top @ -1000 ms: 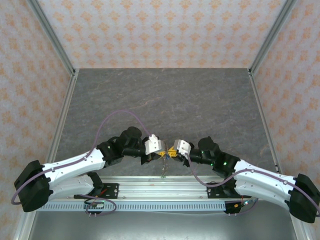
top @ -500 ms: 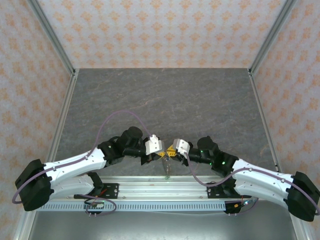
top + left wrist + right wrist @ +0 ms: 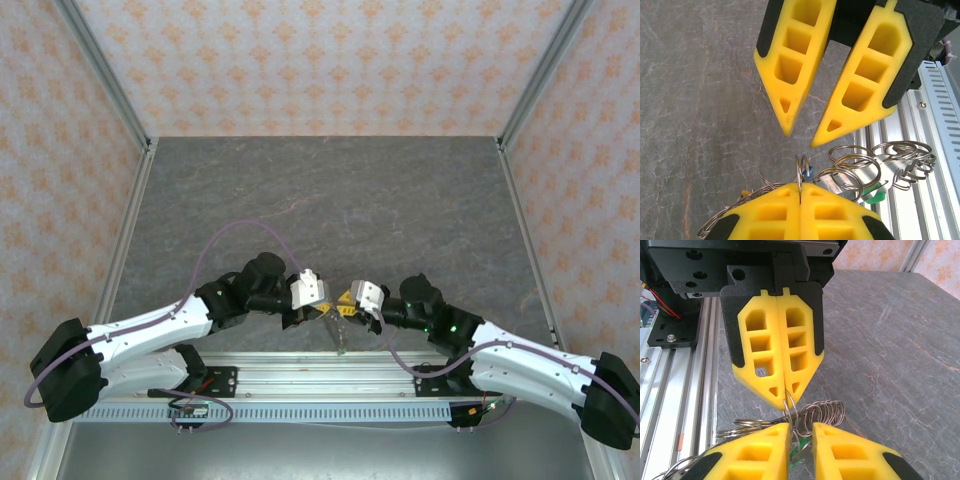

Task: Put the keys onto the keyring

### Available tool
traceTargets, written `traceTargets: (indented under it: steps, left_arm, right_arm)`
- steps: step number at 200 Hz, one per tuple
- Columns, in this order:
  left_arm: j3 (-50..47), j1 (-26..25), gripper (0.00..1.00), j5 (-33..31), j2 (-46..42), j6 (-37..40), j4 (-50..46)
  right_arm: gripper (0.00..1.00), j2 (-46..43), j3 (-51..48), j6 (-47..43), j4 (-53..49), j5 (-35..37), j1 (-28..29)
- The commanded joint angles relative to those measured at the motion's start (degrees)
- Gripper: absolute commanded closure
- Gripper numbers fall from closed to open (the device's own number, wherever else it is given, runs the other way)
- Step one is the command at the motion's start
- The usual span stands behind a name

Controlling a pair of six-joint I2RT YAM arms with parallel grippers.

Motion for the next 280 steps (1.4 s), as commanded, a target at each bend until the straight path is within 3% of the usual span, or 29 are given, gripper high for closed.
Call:
traceTargets:
  steps: [1, 78, 102, 123, 151, 191, 210, 230, 244, 280]
  left_arm:
    - [2.53, -0.51, 1.00, 0.80, -0.17, 0.58, 1.98]
    - [3.05, -0.51, 1.00, 1.76, 0.36, 0.84, 1.77]
    - [2.97, -0.50, 1.00, 1.38, 0.21, 1.00, 1.69]
    - [2.72, -0.52, 0.98, -1.67, 0.29, 0.58, 1.69]
    - [3.10, -0.56, 0.94, -5.71, 0.98, 1.22, 0.37]
    - [6.00, -0.47, 0.91, -6.56, 4.17, 2.99, -1.50]
    - [7.83, -0.51, 0.91, -5.97, 5.92, 4.06, -2.26]
    - [8.70, -0.39, 1.00, -6.84, 7.04, 4.84, -2.88]
    - [7.85, 0.00, 1.00, -7.37, 6.72, 4.47, -1.22]
    - [6.03, 2.25, 1.00, -5.14, 5.83, 1.67, 5.52]
  right_arm:
    - [0.81, 0.88, -0.70, -0.47, 2.08, -2.29, -0.10]
    - [0.88, 5.13, -0.15, -0.26, 7.69, -1.10, -0.10]
    - [1.00, 5.51, 0.65, 0.15, 7.61, -2.54, -0.12]
    - [1.00, 5.62, 2.23, -0.31, 4.74, -1.09, -0.11]
    - [1.00, 6.71, 7.29, -3.87, -7.29, 0.21, -0.10]
    - [1.00, 10.82, 13.43, -7.48, -14.71, 0.59, -0.10]
    - [1.00, 12.83, 15.75, -8.68, -15.64, 1.77, -0.15]
    - [1.00, 13.66, 16.58, -9.17, -14.76, 2.32, -0.50]
    - [1.00, 13.68, 16.19, -8.23, -13.10, 1.70, -1.61]
    - [0.98, 13.76, 13.74, -4.00, -8.12, -5.80, -3.83]
